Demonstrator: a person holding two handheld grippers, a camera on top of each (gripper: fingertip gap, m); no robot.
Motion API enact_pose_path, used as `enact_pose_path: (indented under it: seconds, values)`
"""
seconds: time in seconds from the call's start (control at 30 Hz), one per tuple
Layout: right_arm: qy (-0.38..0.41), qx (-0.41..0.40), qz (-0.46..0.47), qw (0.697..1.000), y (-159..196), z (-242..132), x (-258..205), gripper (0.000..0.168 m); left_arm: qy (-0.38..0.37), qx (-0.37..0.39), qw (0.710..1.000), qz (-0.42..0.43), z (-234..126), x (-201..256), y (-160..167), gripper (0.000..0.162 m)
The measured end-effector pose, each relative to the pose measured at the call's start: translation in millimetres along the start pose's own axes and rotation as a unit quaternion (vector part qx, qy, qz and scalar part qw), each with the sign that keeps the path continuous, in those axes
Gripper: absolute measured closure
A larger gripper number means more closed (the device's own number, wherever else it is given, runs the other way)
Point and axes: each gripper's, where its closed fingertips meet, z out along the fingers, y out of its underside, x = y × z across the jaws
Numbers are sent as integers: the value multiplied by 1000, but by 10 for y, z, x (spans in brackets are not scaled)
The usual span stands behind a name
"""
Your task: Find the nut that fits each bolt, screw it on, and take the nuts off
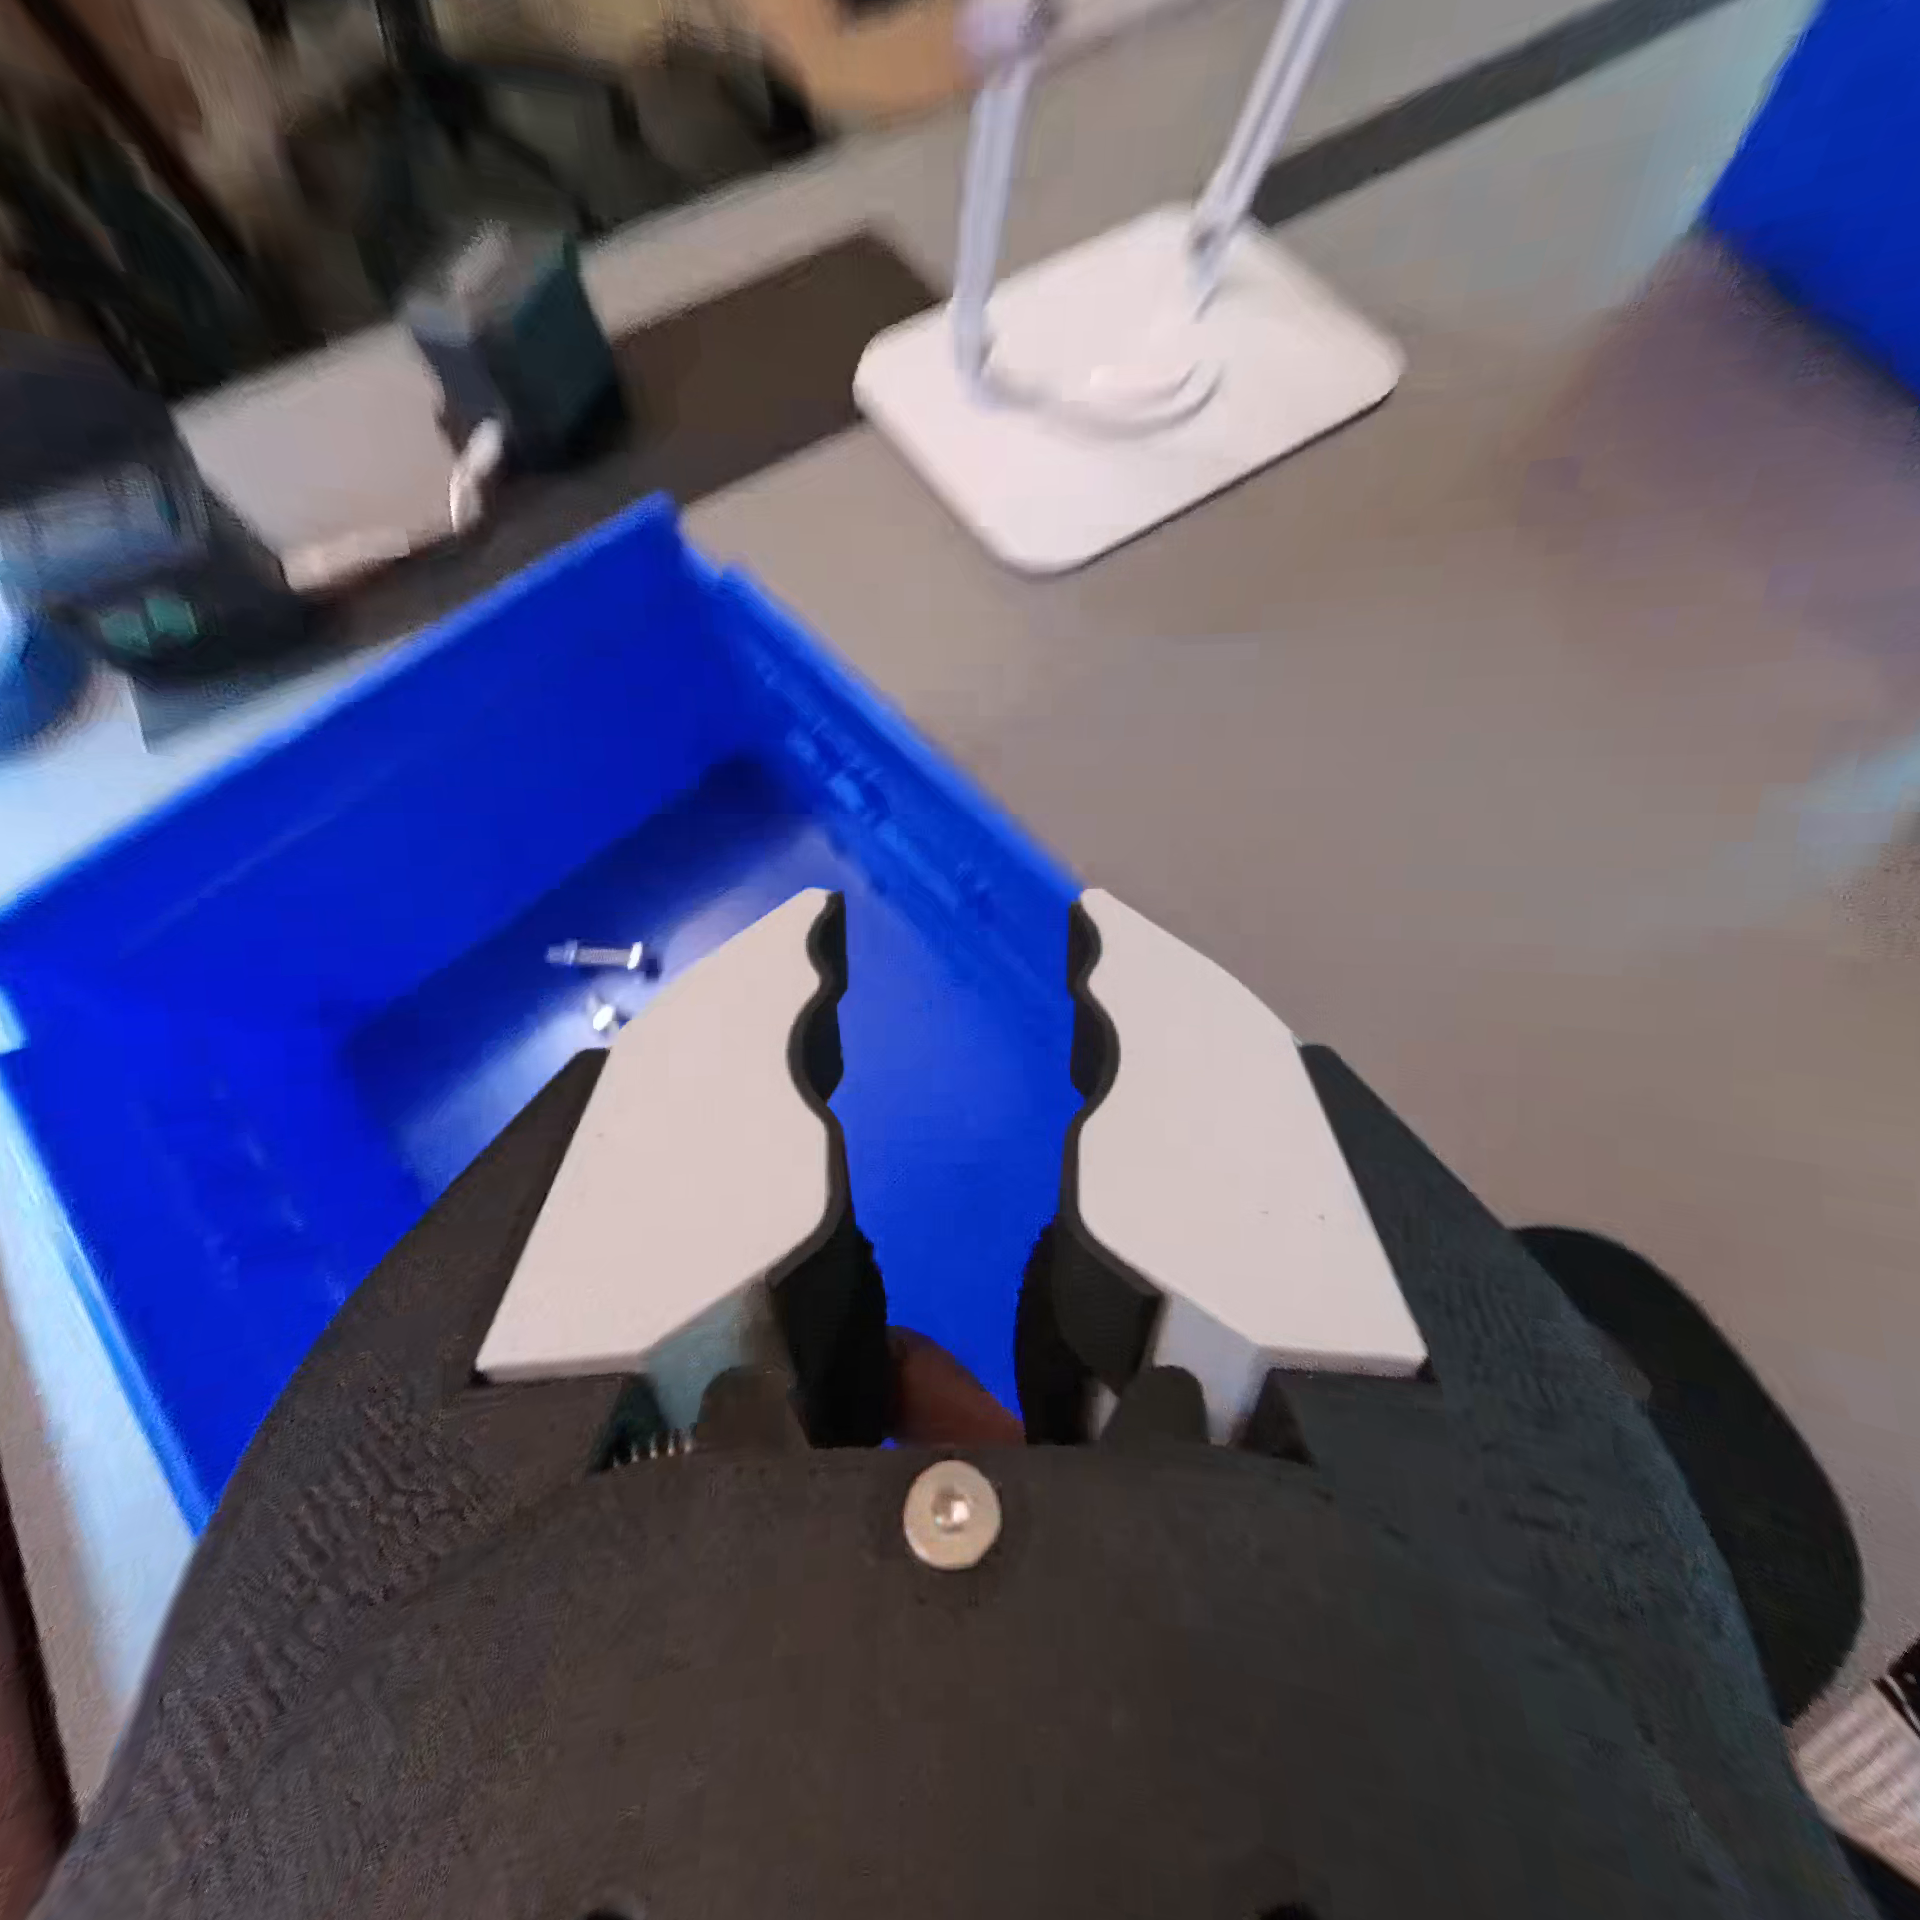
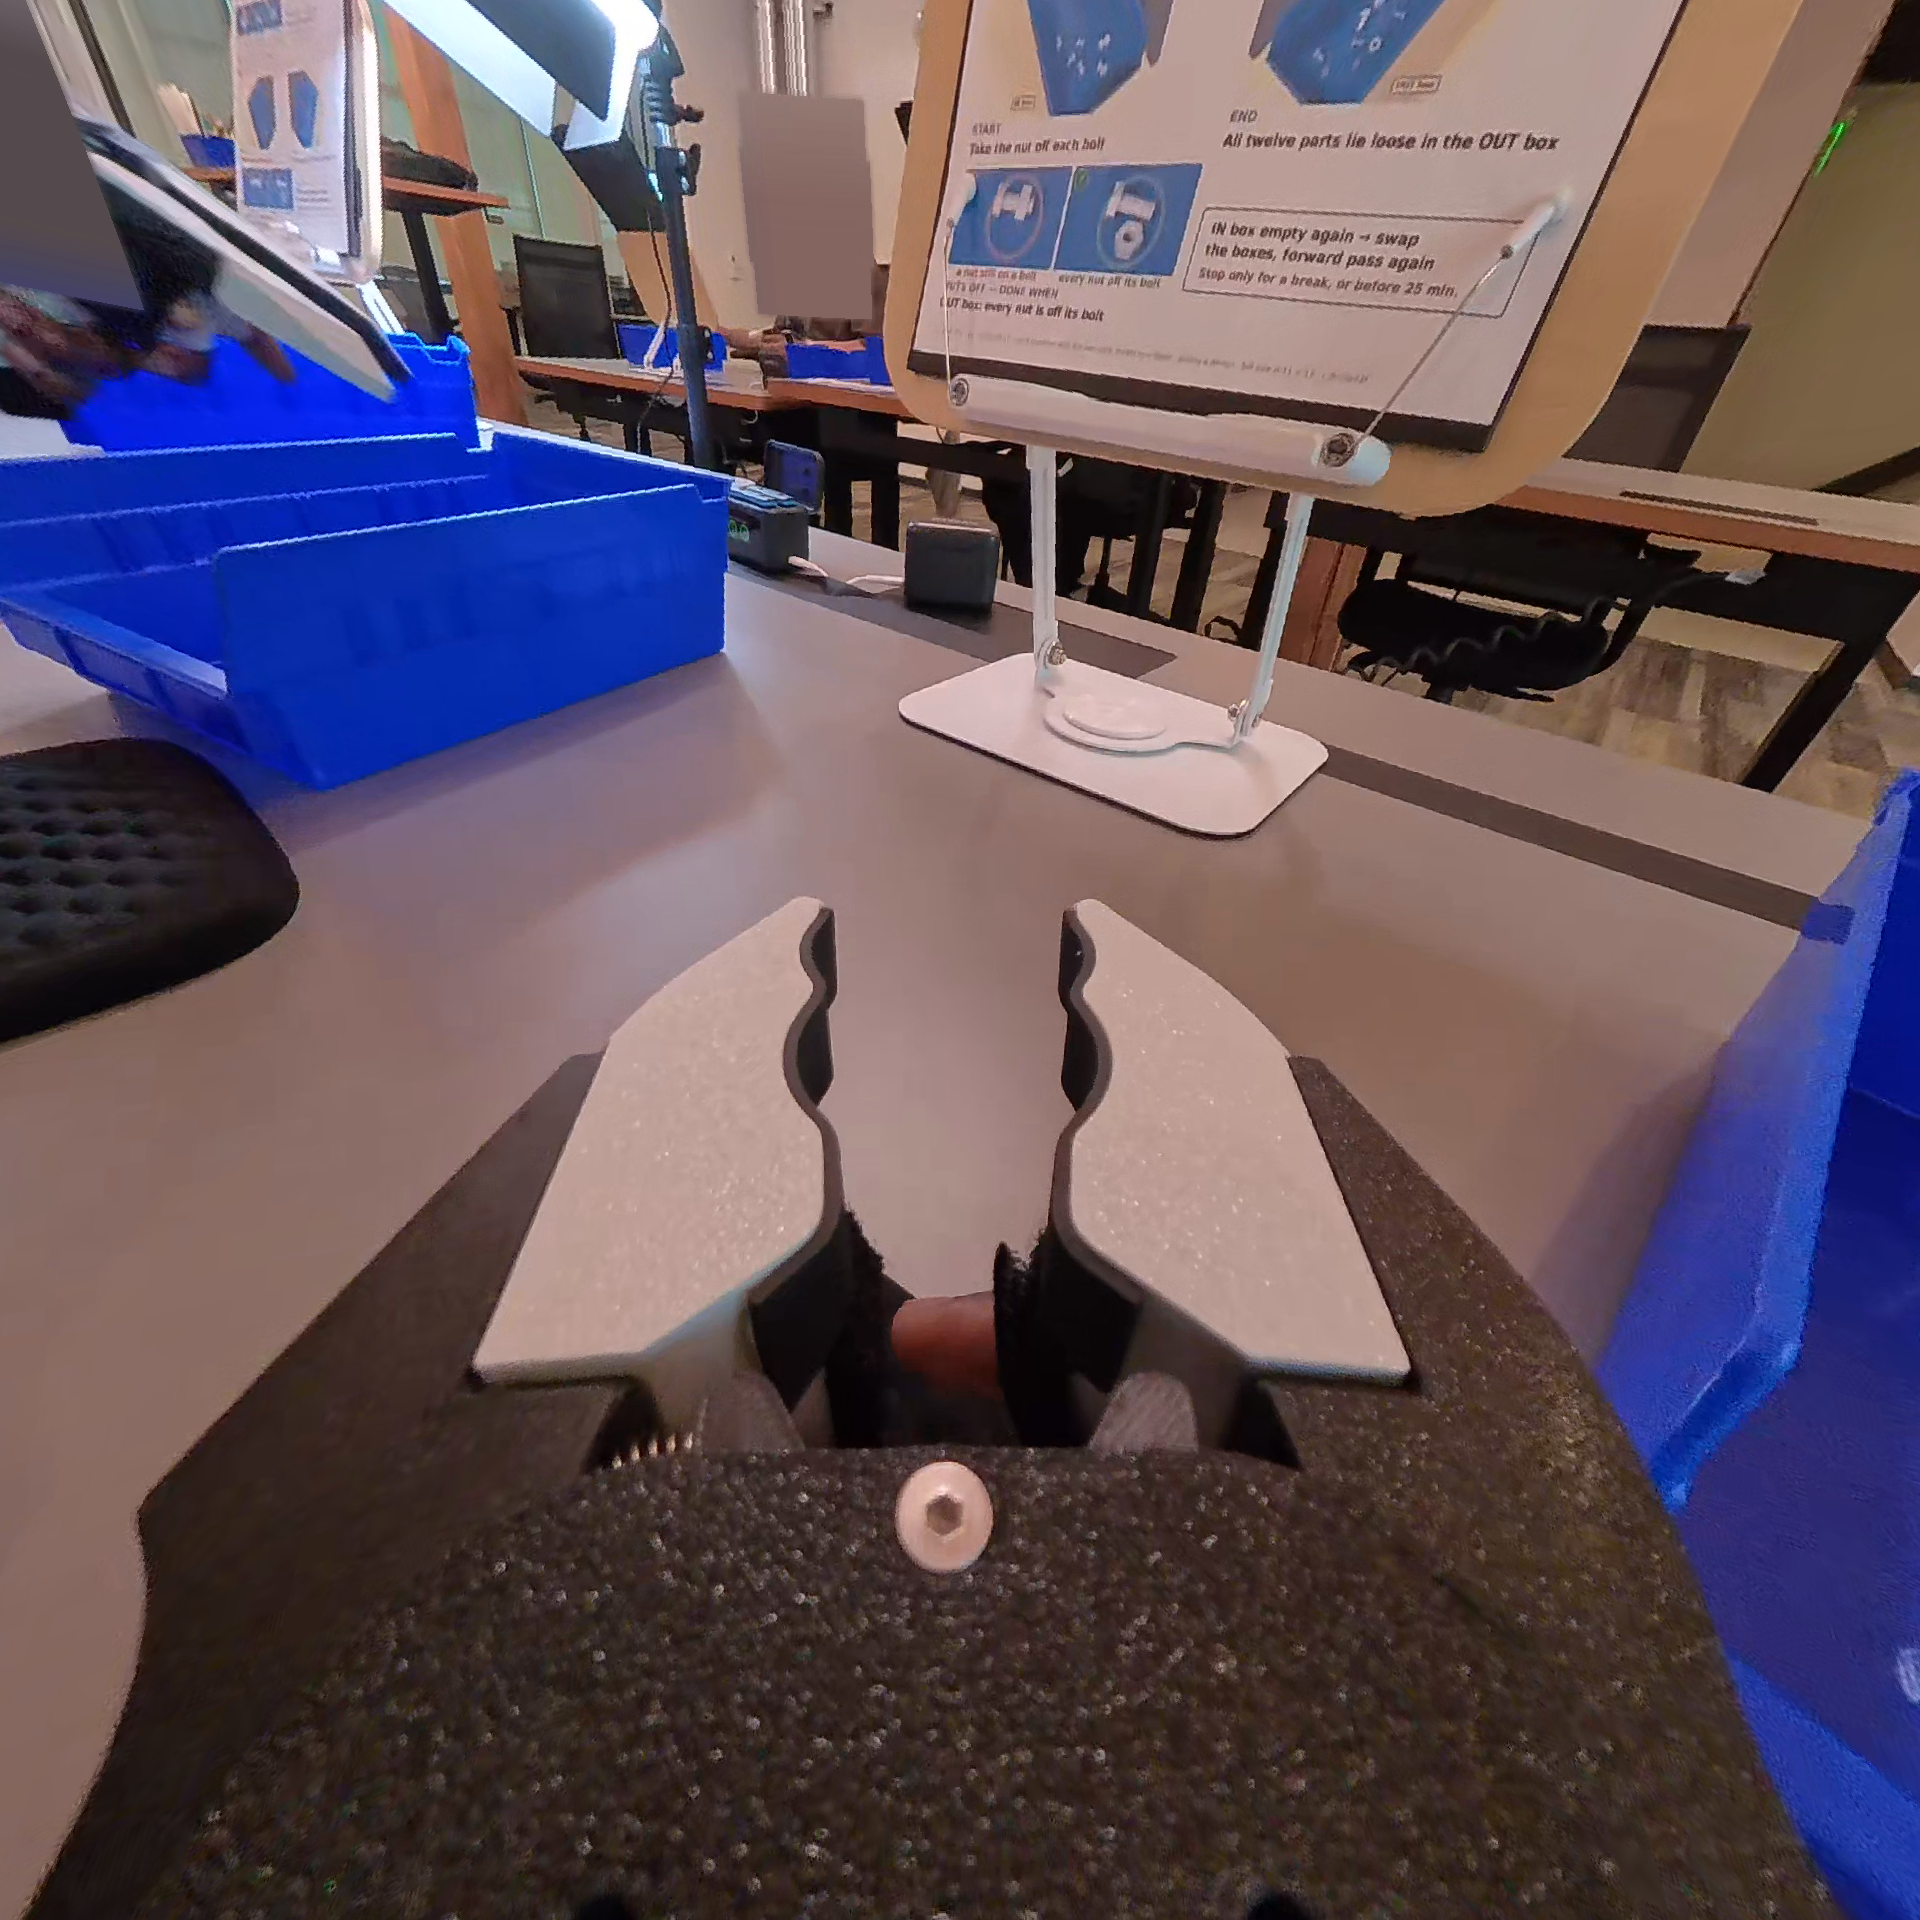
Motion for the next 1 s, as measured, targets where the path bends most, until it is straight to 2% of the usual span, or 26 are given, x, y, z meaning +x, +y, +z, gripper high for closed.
enact_pose_path:
  seconds: [0.13,0.27,0.47,0.77,0.9,1.0]
  values:
    - [-3,9,3,1000,-19,-15,-1,127,-44,-161,984,-61,427,-646,504,118]
    - [-5,19,10,1000,-42,-36,10,127,-66,-256,957,-119,741,-988,942,118]
    - [-5,20,13,1000,-42,-37,17,127,-70,-272,949,-140,866,-1062,1062,127]
    - [-1,22,12,1000,-44,-39,31,126,-81,-286,945,-137,867,-1139,1121,134]
    - [2,18,7,1000,-33,-33,32,125,-83,-280,947,-137,871,-1165,1118,140]
    - [2,18,6,1000,-30,-32,31,125,-75,-277,949,-130,883,-1142,1112,152]
